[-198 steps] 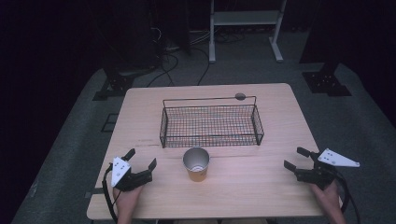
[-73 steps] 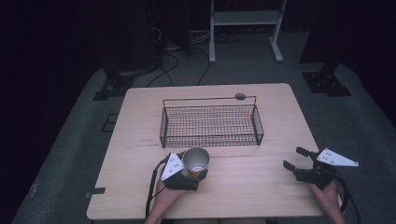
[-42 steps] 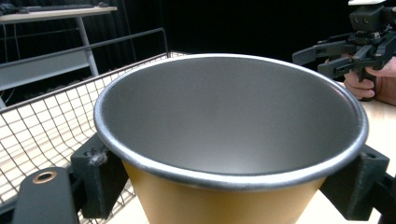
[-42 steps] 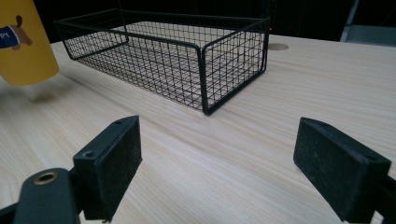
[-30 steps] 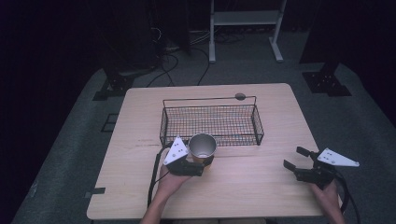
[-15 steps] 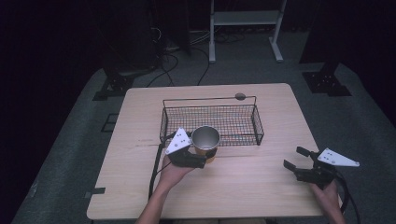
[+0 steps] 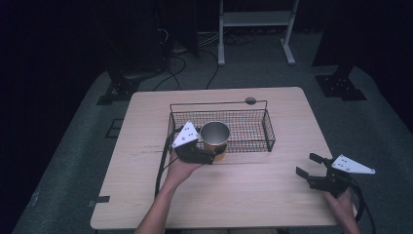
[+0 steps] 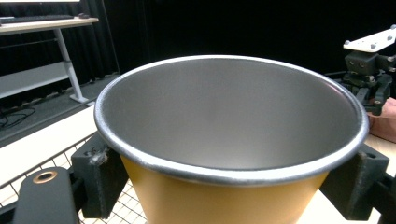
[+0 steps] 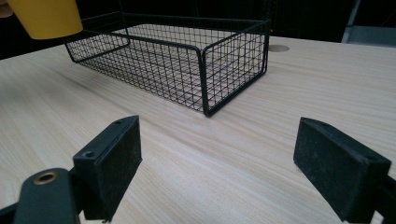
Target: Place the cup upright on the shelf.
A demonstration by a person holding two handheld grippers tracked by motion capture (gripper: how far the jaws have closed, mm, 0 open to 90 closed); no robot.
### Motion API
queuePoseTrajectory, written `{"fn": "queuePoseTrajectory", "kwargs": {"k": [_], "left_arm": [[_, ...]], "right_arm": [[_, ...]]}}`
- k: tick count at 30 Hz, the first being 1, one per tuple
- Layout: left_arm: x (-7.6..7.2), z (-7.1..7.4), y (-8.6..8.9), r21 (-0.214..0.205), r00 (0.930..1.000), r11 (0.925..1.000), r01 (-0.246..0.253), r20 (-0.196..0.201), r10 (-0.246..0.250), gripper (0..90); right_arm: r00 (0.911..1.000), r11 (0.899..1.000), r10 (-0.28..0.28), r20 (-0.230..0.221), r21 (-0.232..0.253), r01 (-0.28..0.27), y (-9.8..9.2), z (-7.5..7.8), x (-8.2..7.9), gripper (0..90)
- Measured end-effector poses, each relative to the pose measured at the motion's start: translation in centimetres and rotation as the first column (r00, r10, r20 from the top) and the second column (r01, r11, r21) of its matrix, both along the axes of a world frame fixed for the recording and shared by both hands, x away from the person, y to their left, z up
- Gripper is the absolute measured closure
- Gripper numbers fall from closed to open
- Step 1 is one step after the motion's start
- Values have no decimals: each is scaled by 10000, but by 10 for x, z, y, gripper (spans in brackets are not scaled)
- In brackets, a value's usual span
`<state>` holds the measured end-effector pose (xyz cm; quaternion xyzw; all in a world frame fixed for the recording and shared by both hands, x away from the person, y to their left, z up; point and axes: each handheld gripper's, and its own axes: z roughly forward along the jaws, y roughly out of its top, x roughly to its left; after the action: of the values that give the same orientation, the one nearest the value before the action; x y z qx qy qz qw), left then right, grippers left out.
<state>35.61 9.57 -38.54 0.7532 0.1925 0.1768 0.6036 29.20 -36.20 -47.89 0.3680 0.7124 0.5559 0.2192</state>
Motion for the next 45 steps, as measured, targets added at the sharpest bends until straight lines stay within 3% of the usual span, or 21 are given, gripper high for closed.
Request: {"fn": "queuePoseTrajectory", "kwargs": {"k": [25,45], "left_arm": [[40,23,-7,-263,10000,9996,35,49,-34,144],[68,31,-11,1,10000,10000,-23,42,23,145]], "right_arm": [[10000,10000,12,-10,65,-12,0,0,0,141],[10000,10000,37,20,69,-37,-1,0,0,141]]}}
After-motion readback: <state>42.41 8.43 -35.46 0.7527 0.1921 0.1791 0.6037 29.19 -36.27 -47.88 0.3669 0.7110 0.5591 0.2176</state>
